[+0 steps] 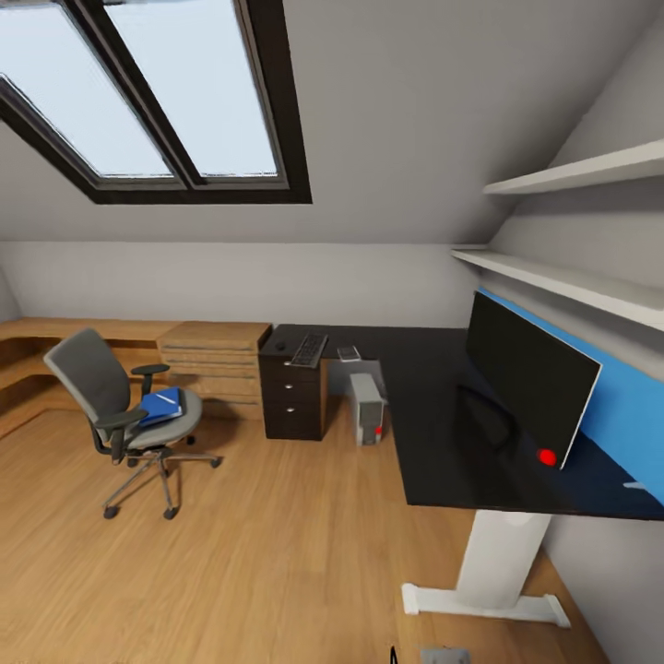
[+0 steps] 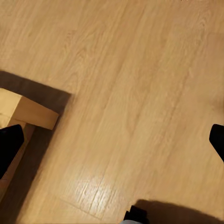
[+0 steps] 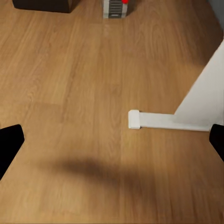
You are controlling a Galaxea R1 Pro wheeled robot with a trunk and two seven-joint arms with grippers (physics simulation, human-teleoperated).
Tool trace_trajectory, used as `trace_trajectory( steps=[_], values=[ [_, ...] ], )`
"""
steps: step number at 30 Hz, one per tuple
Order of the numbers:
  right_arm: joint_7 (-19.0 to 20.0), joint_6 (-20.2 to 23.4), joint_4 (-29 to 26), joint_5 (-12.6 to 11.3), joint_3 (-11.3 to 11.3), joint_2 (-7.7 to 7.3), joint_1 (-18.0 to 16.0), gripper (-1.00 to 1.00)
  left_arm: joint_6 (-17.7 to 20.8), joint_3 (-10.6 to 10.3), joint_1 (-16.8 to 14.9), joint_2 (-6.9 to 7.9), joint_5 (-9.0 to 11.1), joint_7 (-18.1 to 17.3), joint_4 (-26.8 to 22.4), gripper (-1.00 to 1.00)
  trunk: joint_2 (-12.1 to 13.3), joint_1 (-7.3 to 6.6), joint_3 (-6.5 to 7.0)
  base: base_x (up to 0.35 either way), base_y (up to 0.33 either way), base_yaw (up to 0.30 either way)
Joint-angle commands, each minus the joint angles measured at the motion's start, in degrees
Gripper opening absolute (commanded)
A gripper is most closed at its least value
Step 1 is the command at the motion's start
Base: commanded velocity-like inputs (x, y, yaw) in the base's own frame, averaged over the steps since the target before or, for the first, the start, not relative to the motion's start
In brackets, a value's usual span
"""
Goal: In the bedroom, organize the workspace by keeping the computer under the desk, ensuring the monitor is on the desk, placing the keyboard on the desk next to the monitor, placing the mouse on the desk next to the keyboard, moving the folder from the swivel chair onto the desk next to the mouse, stacking the notebook on top of the folder with the pen on top of the notebook, and positioning the swivel chair next to the desk.
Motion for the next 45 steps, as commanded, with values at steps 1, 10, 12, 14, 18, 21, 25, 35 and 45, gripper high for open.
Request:
trace_trajectory(
  steps=[1, 10, 12, 14, 18, 21, 25, 35, 45],
  values=[
    [-0.6, 0.0, 0.1, 0.2, 0.4, 0.01, 0.0, 1.0, -0.1, -0.4, 0.0, 0.08, 0.6, 0.4, 0.0, 1.0, -0.1, 0.05, -0.15, 0.24, 0.202, 0.17],
    [-0.1, -0.1, 0.1, 0.3, 0.4, 0.01, 0.0, 1.0, -0.1, -0.5, 0.0, -0.16, 0.6, 0.4, 0.1, 1.0, -0.1, 0.05, -0.34, 0.242, 0.205, 0.033],
    [-0.1, -0.1, 0.1, 0.3, 0.4, 0.0, 0.0, 1.0, -0.1, -0.5, 0.0, -0.17, 0.6, 0.4, 0.1, 1.0, -0.1, 0.05, -0.34, 0.243, 0.206, 0.001],
    [-0.1, -0.1, 0.1, 0.3, 0.4, 0.0, 0.0, 1.0, 0.0, -0.5, 0.0, -0.17, 0.6, 0.4, 0.1, 1.0, -0.1, 0.05, -0.34, 0.243, 0.206, 0.001],
    [0.0, -0.1, 0.1, 0.3, 0.4, 0.0, 0.0, 1.0, 0.0, -0.5, 0.0, -0.17, 0.6, 0.4, 0.1, 1.0, -0.1, 0.05, -0.34, 0.246, 0.206, -0.053],
    [0.0, -0.2, 0.2, 0.3, 0.5, 0.0, 0.0, 1.0, 0.0, -0.5, 0.0, -0.17, 0.6, 0.4, 0.1, 1.0, -0.1, 0.05, -0.3, 0.247, 0.208, -0.19],
    [0.0, -0.2, 0.2, 0.4, 0.5, 0.0, 0.0, 1.0, 0.0, -0.5, 0.0, -0.17, 0.6, 0.4, 0.1, 1.0, -0.1, 0.05, -0.24, 0.247, 0.218, -0.237],
    [0.0, -0.2, 0.2, 0.4, 0.5, 0.11, 0.0, 1.0, 0.1, -0.5, 0.0, -0.17, 0.6, 0.4, 0.1, 1.0, -0.1, 0.05, -0.21, 0.251, 0.229, -0.191],
    [0.0, -0.2, 0.2, 0.4, 0.5, 0.17, 0.0, 1.0, 0.0, -0.6, 0.0, -0.34, 0.5, 0.4, 1.6, 1.0, -0.1, 0.05, -0.21, 0.264, 0.23, -0.013]
  ],
)
